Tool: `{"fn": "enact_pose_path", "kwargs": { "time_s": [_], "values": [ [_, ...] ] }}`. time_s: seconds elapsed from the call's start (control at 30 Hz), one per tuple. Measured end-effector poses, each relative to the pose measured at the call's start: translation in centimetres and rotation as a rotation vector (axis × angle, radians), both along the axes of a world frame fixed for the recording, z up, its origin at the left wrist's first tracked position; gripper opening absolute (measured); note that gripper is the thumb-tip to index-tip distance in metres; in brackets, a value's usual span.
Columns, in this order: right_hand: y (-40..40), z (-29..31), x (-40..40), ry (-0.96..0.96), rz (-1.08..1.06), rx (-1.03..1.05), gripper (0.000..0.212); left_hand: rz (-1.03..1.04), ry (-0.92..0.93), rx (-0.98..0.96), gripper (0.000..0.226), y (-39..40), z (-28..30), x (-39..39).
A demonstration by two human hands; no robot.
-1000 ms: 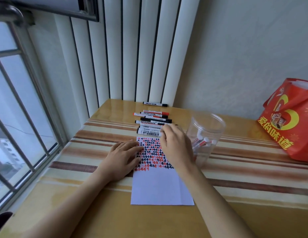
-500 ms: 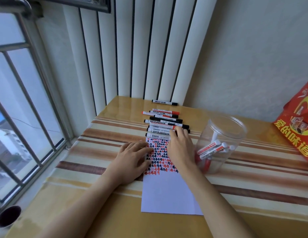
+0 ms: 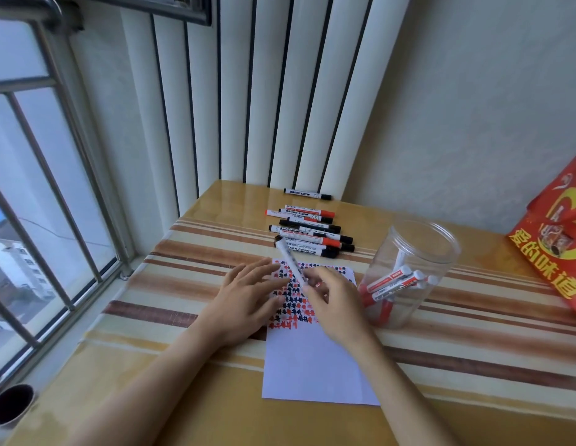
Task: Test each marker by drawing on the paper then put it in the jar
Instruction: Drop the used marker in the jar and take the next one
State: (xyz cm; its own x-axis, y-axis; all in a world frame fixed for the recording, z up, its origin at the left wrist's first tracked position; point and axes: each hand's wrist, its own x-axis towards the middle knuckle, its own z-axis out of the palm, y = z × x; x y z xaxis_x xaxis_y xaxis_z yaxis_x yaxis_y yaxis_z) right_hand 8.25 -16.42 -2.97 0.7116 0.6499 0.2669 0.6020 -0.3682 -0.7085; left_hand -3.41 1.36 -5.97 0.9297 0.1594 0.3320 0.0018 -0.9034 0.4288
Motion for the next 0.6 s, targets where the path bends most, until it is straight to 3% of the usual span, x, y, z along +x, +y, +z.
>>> {"fn": "enact_pose_path", "kwargs": {
  "time_s": [0.13, 0.23, 0.4, 0.53, 0.6],
  "values": [
    [-0.2, 0.0, -1.5, 0.545, 0.134, 0.303, 0.010, -0.090, -0.076, -0.011, 0.048, -0.1, 0.5, -0.3],
    [-0.4, -0.2, -1.9, 0.692, 0.197, 0.396, 0.011, -0.162, -0.137, -0.040, 0.040, -0.1, 0.7, -0.2],
    [-1.4, 0.2, -1.1, 0.722, 0.091, 0.469, 0.017, -0.104, -0.186, -0.040, 0.028, 0.0, 0.7, -0.2],
    [-3.0, 0.5, 0.3, 0.645, 0.157, 0.361, 0.019, -0.085, -0.137, 0.011, 0.032, -0.3, 0.7, -0.5],
    [-3.4, 0.7, 0.9, 0.510, 0.191, 0.276, 0.012, -0.082, -0.104, 0.054, 0.034, -0.5, 0.9, -0.7]
  ]
}}
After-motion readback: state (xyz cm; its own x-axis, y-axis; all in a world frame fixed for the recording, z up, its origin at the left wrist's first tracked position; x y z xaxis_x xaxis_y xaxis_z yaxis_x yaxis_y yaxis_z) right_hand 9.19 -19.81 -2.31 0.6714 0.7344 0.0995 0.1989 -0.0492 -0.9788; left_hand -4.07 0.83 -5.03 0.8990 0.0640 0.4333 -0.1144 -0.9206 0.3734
